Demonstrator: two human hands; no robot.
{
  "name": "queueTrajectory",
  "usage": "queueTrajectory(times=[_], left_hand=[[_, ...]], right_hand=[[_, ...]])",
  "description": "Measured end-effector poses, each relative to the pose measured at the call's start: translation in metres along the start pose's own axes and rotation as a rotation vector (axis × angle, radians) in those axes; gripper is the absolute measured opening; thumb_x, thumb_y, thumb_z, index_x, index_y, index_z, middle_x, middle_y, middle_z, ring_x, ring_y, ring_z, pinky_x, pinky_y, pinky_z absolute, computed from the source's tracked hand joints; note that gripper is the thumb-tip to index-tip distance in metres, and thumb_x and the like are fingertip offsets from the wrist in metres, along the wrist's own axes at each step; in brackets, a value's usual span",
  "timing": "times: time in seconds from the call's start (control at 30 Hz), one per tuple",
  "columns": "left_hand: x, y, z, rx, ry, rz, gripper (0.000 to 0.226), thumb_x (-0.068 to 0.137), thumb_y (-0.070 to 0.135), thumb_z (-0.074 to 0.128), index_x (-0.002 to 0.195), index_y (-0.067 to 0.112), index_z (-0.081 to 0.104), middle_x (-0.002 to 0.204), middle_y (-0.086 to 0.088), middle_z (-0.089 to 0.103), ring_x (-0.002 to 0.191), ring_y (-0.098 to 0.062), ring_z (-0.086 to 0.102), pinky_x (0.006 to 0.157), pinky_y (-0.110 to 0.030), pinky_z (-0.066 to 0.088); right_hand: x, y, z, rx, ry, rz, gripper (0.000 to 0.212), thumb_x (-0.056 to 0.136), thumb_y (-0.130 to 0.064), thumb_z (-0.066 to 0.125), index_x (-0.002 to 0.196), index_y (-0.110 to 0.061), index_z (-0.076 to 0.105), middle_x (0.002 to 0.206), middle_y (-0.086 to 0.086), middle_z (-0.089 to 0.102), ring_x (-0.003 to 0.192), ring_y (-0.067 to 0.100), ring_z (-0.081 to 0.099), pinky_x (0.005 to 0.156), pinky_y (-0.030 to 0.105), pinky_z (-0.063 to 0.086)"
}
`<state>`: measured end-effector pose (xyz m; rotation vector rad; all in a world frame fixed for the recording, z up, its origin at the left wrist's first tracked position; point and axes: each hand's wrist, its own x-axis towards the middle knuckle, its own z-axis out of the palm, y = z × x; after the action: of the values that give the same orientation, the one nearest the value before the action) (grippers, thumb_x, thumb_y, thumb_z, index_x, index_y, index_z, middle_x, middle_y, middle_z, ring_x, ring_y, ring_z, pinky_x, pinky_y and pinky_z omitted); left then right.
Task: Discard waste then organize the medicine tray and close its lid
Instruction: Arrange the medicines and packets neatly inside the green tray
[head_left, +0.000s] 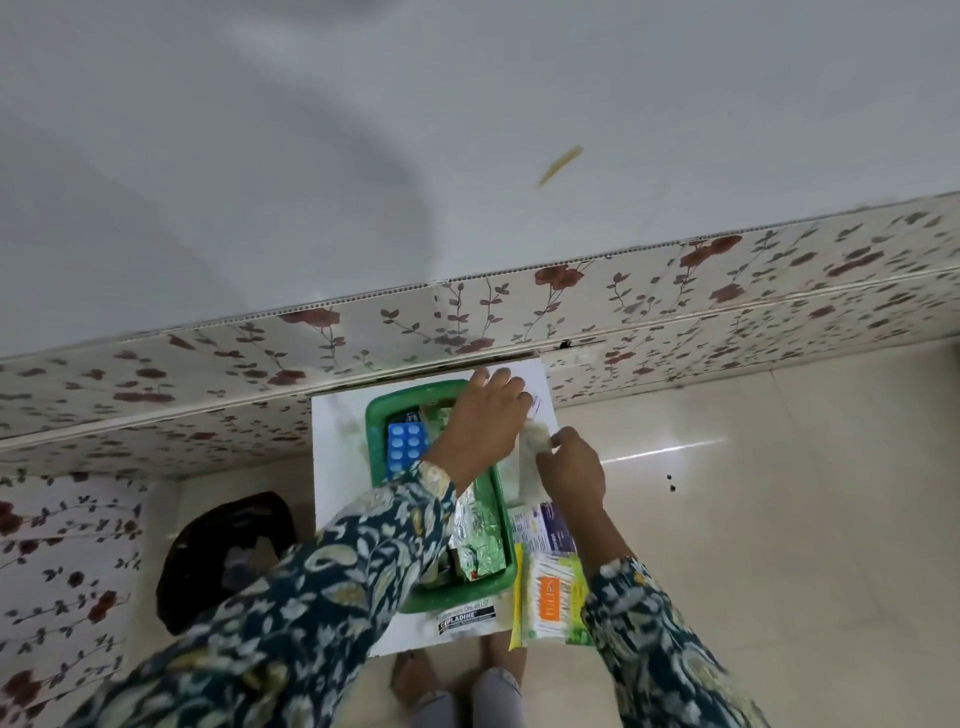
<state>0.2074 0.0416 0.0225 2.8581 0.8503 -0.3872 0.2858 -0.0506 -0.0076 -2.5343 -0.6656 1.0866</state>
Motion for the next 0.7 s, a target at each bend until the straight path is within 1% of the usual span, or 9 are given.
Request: queueTrajectory(times=[0.07, 0.17, 0.23, 0.3, 0.4, 0.5, 0.57, 0.63, 0.7], left_hand=[[0.014, -0.001, 0.004, 0.093, -0.078, 0.043, 0.038, 0.084, -0.003, 0.043, 0.121, 0.004, 0.050, 0.126, -0.015, 0.054, 0.126, -0.033, 0.039, 0.111, -0.046, 0.024], [0.056, 0.023, 0.027, 0.161, -0.142, 0.124, 0.035, 0.087, -0.001, 0.043, 0.121, 0.001, 0.049, 0.123, -0.017, 0.055, 0.120, -0.035, 0.044, 0.114, -0.050, 0.020], [0.058, 0.022, 0.032, 0.187, -0.198, 0.096, 0.031, 0.086, 0.001, 0.047, 0.118, 0.001, 0.051, 0.121, -0.016, 0.056, 0.116, -0.034, 0.048, 0.113, -0.049, 0.022], [0.062, 0.022, 0.032, 0.166, -0.194, 0.061, 0.029, 0.085, -0.001, 0.049, 0.114, 0.002, 0.053, 0.120, -0.015, 0.056, 0.112, -0.033, 0.052, 0.107, -0.045, 0.030], [0.068, 0.019, 0.021, -0.067, -0.089, -0.047, 0.031, 0.085, 0.002, 0.051, 0.116, 0.003, 0.051, 0.120, -0.014, 0.055, 0.110, -0.032, 0.054, 0.095, -0.042, 0.041], [0.049, 0.016, -0.020, -0.413, 0.102, -0.189, 0.034, 0.087, 0.014, 0.055, 0.119, 0.004, 0.050, 0.120, -0.014, 0.056, 0.108, -0.031, 0.056, 0.087, -0.041, 0.048], [0.016, 0.007, -0.047, -0.619, 0.197, -0.326, 0.038, 0.086, 0.018, 0.060, 0.120, 0.006, 0.051, 0.123, -0.012, 0.056, 0.106, -0.028, 0.057, 0.084, -0.034, 0.049], [-0.025, -0.007, -0.060, -0.806, 0.183, -0.514, 0.044, 0.085, 0.022, 0.063, 0.124, 0.009, 0.049, 0.126, -0.011, 0.056, 0.107, -0.026, 0.056, 0.078, -0.030, 0.044], [-0.063, -0.019, -0.055, -0.884, 0.060, -0.645, 0.051, 0.085, 0.028, 0.063, 0.129, 0.010, 0.044, 0.129, -0.013, 0.055, 0.111, -0.029, 0.056, 0.081, -0.031, 0.042]], right_hand=[[-0.008, 0.006, -0.013, 0.113, 0.012, -0.021, 0.025, 0.086, -0.011, 0.051, 0.109, -0.002, 0.058, 0.112, 0.019, 0.066, 0.100, 0.033, 0.060, 0.073, 0.026, 0.038], [0.006, 0.036, -0.030, 0.255, 0.055, 0.025, 0.022, 0.084, -0.008, 0.054, 0.105, -0.004, 0.060, 0.103, 0.017, 0.068, 0.084, 0.027, 0.058, 0.068, 0.026, 0.040], [0.001, 0.039, -0.033, 0.325, 0.033, 0.034, 0.019, 0.083, -0.005, 0.054, 0.101, -0.004, 0.060, 0.093, 0.016, 0.068, 0.077, 0.023, 0.055, 0.057, 0.027, 0.039], [-0.003, 0.042, -0.034, 0.411, 0.014, 0.024, 0.014, 0.082, -0.004, 0.054, 0.095, -0.007, 0.059, 0.077, 0.012, 0.064, 0.071, 0.024, 0.054, 0.053, 0.025, 0.037], [-0.004, 0.038, -0.038, 0.476, 0.026, -0.019, 0.015, 0.082, -0.004, 0.055, 0.095, -0.008, 0.061, 0.070, 0.005, 0.059, 0.066, 0.022, 0.052, 0.055, 0.026, 0.038], [-0.018, 0.032, -0.042, 0.548, 0.041, -0.056, 0.015, 0.082, -0.003, 0.057, 0.090, -0.014, 0.062, 0.078, 0.004, 0.059, 0.076, 0.023, 0.055, 0.072, 0.037, 0.049], [-0.035, 0.024, -0.042, 0.606, 0.010, -0.079, 0.016, 0.082, -0.001, 0.057, 0.088, -0.015, 0.061, 0.083, 0.005, 0.060, 0.080, 0.023, 0.055, 0.077, 0.041, 0.051], [-0.051, 0.013, -0.039, 0.582, -0.047, -0.117, 0.016, 0.082, 0.001, 0.057, 0.087, -0.014, 0.061, 0.087, 0.007, 0.061, 0.082, 0.022, 0.055, 0.075, 0.036, 0.048], [-0.063, 0.003, -0.030, 0.465, -0.093, -0.162, 0.014, 0.083, 0.000, 0.056, 0.086, -0.013, 0.062, 0.087, 0.006, 0.061, 0.082, 0.020, 0.053, 0.071, 0.026, 0.040]])
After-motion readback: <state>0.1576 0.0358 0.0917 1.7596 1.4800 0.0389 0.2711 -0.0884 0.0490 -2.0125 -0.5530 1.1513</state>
